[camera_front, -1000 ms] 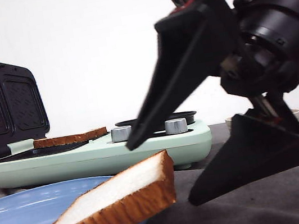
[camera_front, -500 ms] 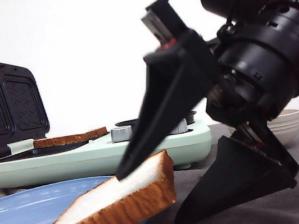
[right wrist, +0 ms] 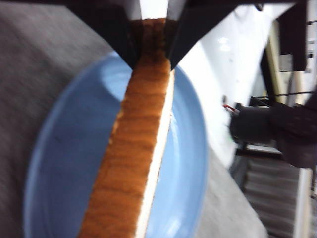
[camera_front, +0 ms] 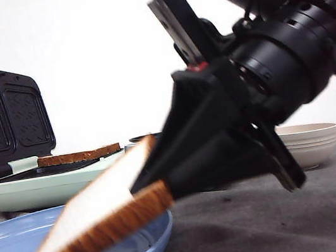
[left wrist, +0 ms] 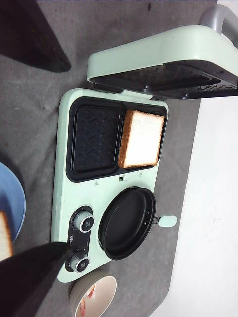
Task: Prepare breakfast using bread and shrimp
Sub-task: 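Lower the right gripper onto the remaining bread slice and grasp it, then lift the bread slice with the right gripper over to the sandwich press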
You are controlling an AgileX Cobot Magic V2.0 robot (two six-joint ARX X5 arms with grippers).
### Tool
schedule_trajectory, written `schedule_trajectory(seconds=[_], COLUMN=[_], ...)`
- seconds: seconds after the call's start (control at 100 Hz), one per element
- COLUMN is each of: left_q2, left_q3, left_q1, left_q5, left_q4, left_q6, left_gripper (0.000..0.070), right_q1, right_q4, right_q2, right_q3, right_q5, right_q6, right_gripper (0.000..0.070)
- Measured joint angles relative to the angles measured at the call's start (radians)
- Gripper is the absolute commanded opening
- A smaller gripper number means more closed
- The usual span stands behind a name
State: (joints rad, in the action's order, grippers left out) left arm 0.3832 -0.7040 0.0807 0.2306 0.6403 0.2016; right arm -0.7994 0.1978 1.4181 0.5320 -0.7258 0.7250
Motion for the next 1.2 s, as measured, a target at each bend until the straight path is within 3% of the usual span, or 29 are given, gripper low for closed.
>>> schedule_trajectory(seconds=[0.18,0.48,0.87,1.2], left_q2=[0.0,0.0,0.0,0.0], left_q3=[0.0,0.0,0.0,0.0], left_q1=[0.0,0.0,0.0,0.0], left_q5=[0.0,-0.014,-0.028,-0.097], left_q4=[0.0,0.0,-0.001,-0.046], left_q6=[0.0,0.0,0.0,-0.003], left_gripper=[0.0633,0.0633,0.0633,0.0634], right_q1=[0.0,0.0,0.059,0.093], right_q4=[0.106,0.11,-0.104,-0.142], right_q2=[0.0,0.0,0.047,0.296], right_q3=[0.005,0.136,0.452,0.7], right_q5=[-0.004,0.002,0.045,0.008], right_q6=[0.068,0.096,0.013,-0.011], right_gripper=[0.0003,0.0003,0.0003,0.0003])
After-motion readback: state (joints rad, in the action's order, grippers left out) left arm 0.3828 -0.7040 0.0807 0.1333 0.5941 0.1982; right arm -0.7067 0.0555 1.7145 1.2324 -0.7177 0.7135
